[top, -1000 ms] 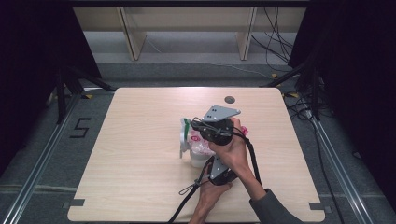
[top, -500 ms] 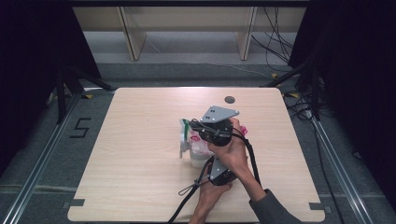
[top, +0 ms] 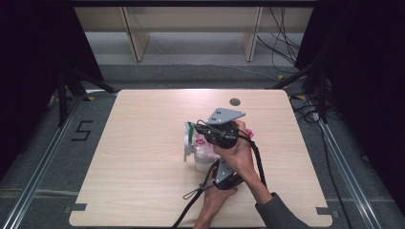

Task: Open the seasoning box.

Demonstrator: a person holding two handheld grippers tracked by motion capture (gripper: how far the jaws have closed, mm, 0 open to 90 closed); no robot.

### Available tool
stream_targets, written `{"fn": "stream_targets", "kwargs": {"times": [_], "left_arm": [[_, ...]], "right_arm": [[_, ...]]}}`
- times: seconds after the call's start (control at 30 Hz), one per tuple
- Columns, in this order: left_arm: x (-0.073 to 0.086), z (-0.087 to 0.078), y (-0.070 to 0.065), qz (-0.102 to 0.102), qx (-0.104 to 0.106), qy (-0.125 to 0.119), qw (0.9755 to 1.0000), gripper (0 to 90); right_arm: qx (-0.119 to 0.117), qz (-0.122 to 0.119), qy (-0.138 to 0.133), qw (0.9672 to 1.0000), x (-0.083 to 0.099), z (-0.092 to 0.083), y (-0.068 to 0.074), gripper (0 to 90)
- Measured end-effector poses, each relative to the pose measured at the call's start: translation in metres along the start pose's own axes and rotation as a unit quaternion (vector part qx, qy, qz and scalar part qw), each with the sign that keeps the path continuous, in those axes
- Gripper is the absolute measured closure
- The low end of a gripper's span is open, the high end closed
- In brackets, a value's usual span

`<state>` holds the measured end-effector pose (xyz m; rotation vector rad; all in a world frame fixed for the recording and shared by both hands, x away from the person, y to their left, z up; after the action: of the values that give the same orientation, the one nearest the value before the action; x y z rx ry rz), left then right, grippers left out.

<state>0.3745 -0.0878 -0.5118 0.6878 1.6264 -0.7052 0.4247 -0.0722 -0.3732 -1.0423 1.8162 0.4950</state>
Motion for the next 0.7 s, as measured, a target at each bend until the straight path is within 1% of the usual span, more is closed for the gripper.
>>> {"fn": "stream_targets", "kwargs": {"times": [0.03, 0.07, 0.1, 0.13, 0.17, 0.2, 0.27, 0.3, 0.33, 0.37, 0.4, 0.43, 0.47, 0.53, 0.57, 0.6, 0.63, 0.67, 0.7], "left_arm": [[-0.0002, 0.0001, -0.0001, 0.001, 0.0, -0.001, 1.0, 73.3], [0.0003, 0.0012, 0.0002, -0.002, -0.004, -0.002, 1.0, 73.3], [0.0004, 0.0014, 0.0002, -0.003, -0.004, -0.003, 1.0, 73.3], [0.0006, 0.0015, 0.0001, -0.005, -0.004, -0.004, 1.0, 73.3], [0.0009, 0.0009, 0.0006, -0.003, 0.002, 0.001, 1.0, 73.3], [0.0009, 0.0009, 0.0006, -0.003, 0.002, 0.001, 1.0, 73.3], [0.0012, 0.0015, 0.001, -0.004, 0.002, 0.0, 1.0, 73.3], [0.0011, 0.0023, 0.0014, -0.005, -0.004, -0.004, 1.0, 73.2], [0.0, 0.0015, 0.0015, -0.004, -0.001, -0.005, 1.0, 73.3], [0.0, 0.0015, 0.0015, -0.004, -0.001, -0.005, 1.0, 73.3], [0.0001, 0.0015, 0.0011, -0.006, 0.001, -0.005, 1.0, 73.3], [0.0016, 0.0017, 0.0015, -0.009, 0.007, 0.0, 0.9999, 73.2], [0.0015, 0.0028, 0.0017, -0.011, 0.001, -0.004, 0.9999, 73.3], [0.0011, 0.0021, 0.002, -0.009, -0.001, -0.004, 0.9999, 73.3], [0.0007, 0.0004, 0.0029, -0.005, 0.003, 0.001, 1.0, 73.3], [0.0004, 0.0015, 0.0028, -0.006, -0.001, -0.006, 1.0, 73.2], [0.0008, 0.0028, 0.0008, -0.019, 0.003, -0.007, 0.9998, 73.2], [0.0008, 0.0028, 0.0008, -0.019, 0.003, -0.007, 0.9998, 73.2], [0.0007, 0.0037, 0.0002, -0.023, -0.001, -0.013, 0.9996, 73.0]], "right_arm": [[0.001, -0.005, -0.01, 0.9999, -0.0023, -0.0026, -0.0011, 89.5], [0.0, 0.01, -0.004, 0.9999, -0.0017, -0.0036, 0.0004, 89.5], [0.0, 0.003, -0.002, 1.0, -0.001, -0.002, -0.0003, 89.5], [-0.001, 0.01, -0.002, 1.0, 0.0001, -0.0006, -0.0006, 89.5], [-0.005, 0.012, 0.006, 0.9999, 0.0011, -0.0003, -0.0007, 89.5], [-0.006, 0.007, 0.008, 0.9999, 0.0014, -0.0002, -0.0008, 89.5], [-0.003, 0.007, 0.004, 1.0, 0.0004, -0.0008, -0.0003, 89.5], [-0.001, 0.001, 0.001, 1.0, -0.0008, -0.0022, -0.0005, 89.5], [0.004, 0.008, -0.006, 0.9999, -0.0021, -0.0036, 0.0004, 89.5], [0.004, 0.008, -0.006, 0.9999, -0.0021, -0.0036, 0.0004, 89.5], [0.003, 0.011, -0.005, 0.9999, -0.0018, -0.0031, 0.0007, 89.5], [0.004, 0.008, 0.002, 1.0, 0.0006, 0.0007, 0.0005, 89.5], [-0.006, -0.002, 0.01, 0.9999, 0.0014, 0.0016, 0.0004, 89.5], [-0.003, 0.0, 0.006, 1.0, 0.0006, 0.0013, 0.001, 89.5], [0.002, -0.002, -0.001, 1.0, -0.0008, 0.0001, 0.0012, 89.5], [0.001, -0.001, -0.003, 1.0, -0.0025, -0.0027, 0.0016, 89.5], [0.003, 0.004, -0.001, 1.0, -0.0019, -0.002, 0.0017, 89.5], [0.005, -0.004, -0.002, 1.0, -0.0007, 0.0008, 0.0004, 89.5], [-0.003, -0.004, 0.008, 1.0, 0.001, 0.0015, -0.0001, 89.5]]}}
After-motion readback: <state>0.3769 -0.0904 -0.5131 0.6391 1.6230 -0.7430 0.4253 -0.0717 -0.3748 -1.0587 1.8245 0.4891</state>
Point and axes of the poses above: each handheld gripper's, and its own axes: z roughly forward along the jaws, x roughly out of its underside, y roughly to its left, the point moved 4 cm from there along z, roughly forward along the jaws, and after that the axes turned 1 degree about -x, right-handed, at the moved point
